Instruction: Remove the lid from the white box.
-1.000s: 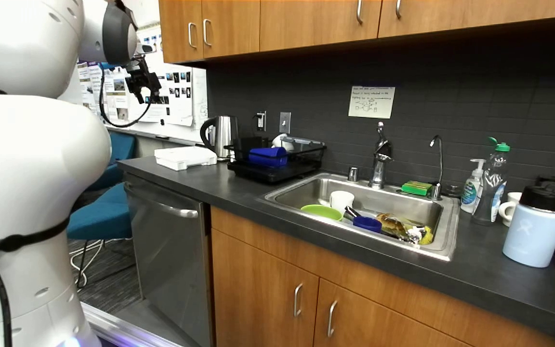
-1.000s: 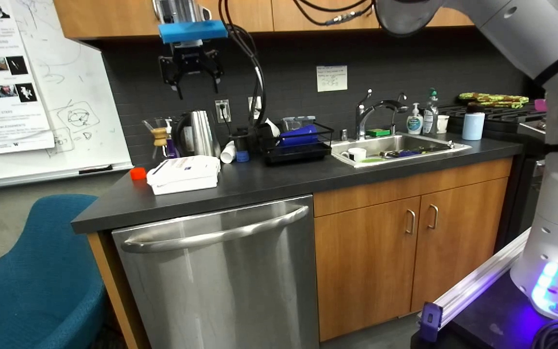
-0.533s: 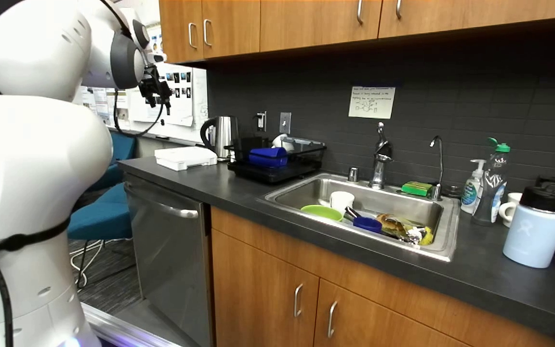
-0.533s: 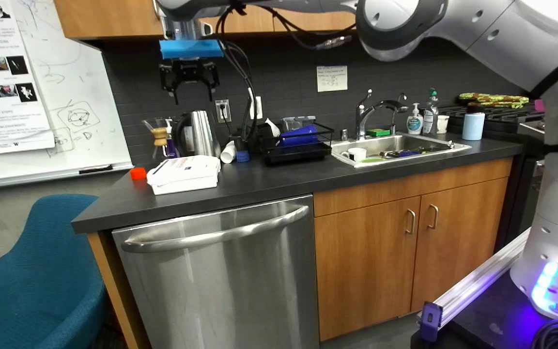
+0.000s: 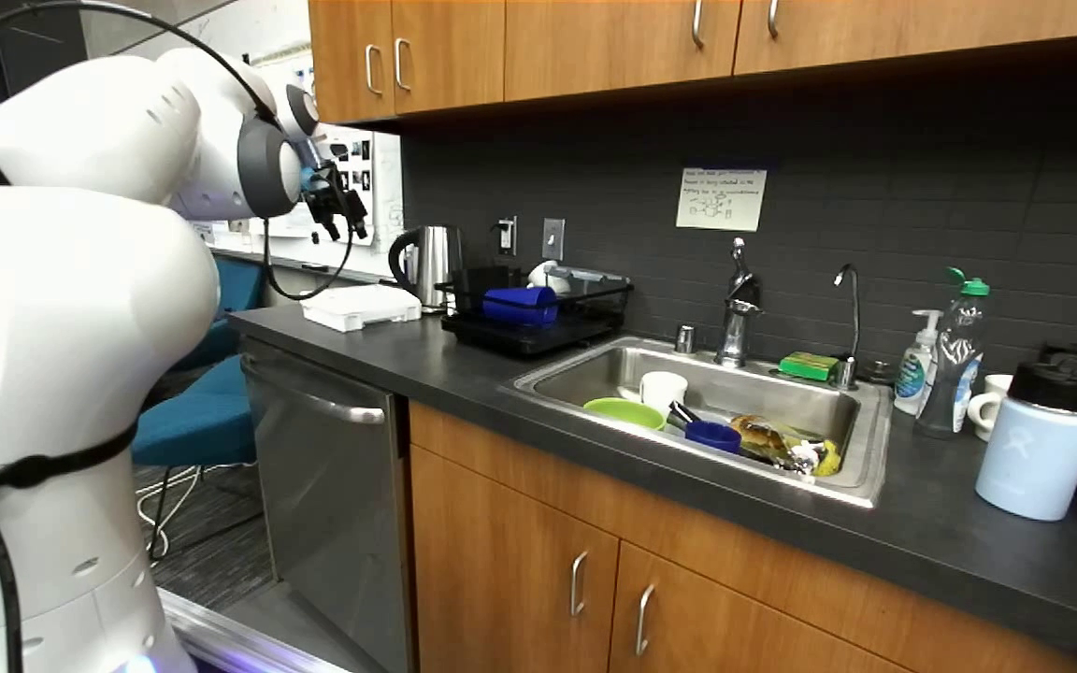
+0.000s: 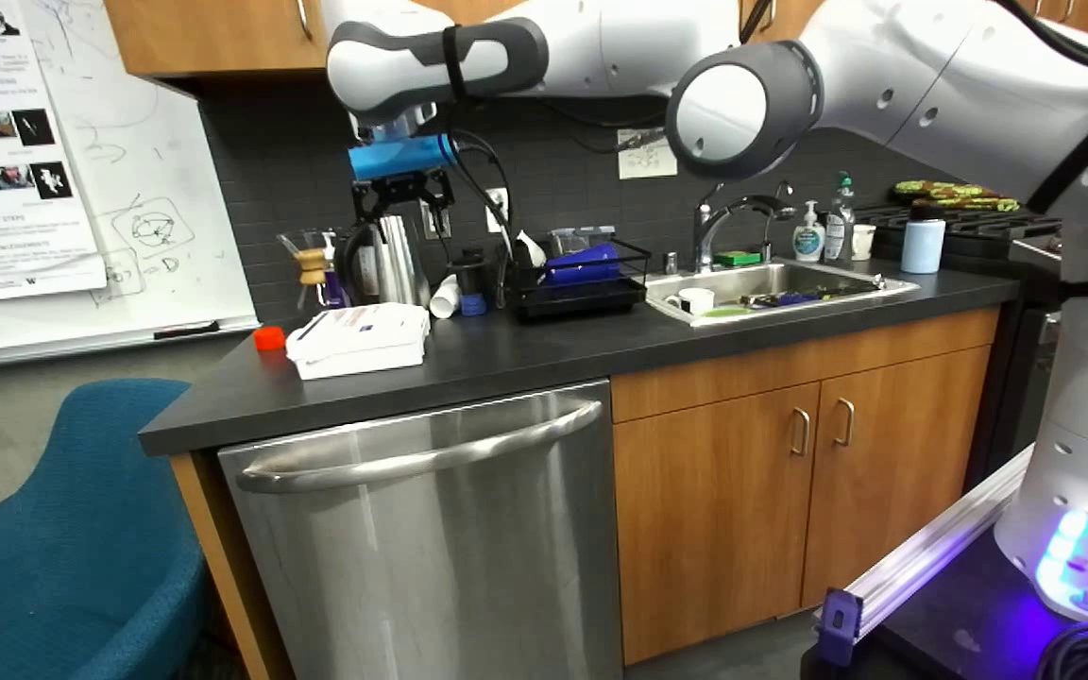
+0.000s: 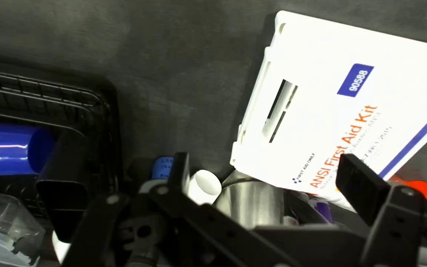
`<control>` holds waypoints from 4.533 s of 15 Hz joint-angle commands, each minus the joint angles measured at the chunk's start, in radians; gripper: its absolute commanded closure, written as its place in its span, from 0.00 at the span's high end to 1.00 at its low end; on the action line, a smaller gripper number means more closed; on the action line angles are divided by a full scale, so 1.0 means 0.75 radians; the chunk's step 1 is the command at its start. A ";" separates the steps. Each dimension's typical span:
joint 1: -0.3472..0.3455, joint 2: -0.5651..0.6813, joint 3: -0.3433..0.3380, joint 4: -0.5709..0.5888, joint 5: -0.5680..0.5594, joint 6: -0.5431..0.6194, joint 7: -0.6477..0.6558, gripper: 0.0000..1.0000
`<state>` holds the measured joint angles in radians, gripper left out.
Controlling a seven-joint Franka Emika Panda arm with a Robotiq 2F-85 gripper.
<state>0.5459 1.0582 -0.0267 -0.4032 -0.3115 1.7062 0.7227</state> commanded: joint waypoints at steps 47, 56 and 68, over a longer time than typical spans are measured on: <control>-0.081 0.153 -0.018 0.056 0.233 0.175 0.020 1.00; -0.018 0.212 -0.123 0.061 0.152 0.263 0.087 1.00; -0.040 0.269 -0.158 0.063 0.128 0.270 0.148 1.00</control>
<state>0.5162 1.2448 -0.1387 -0.3709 -0.2094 1.9007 0.8223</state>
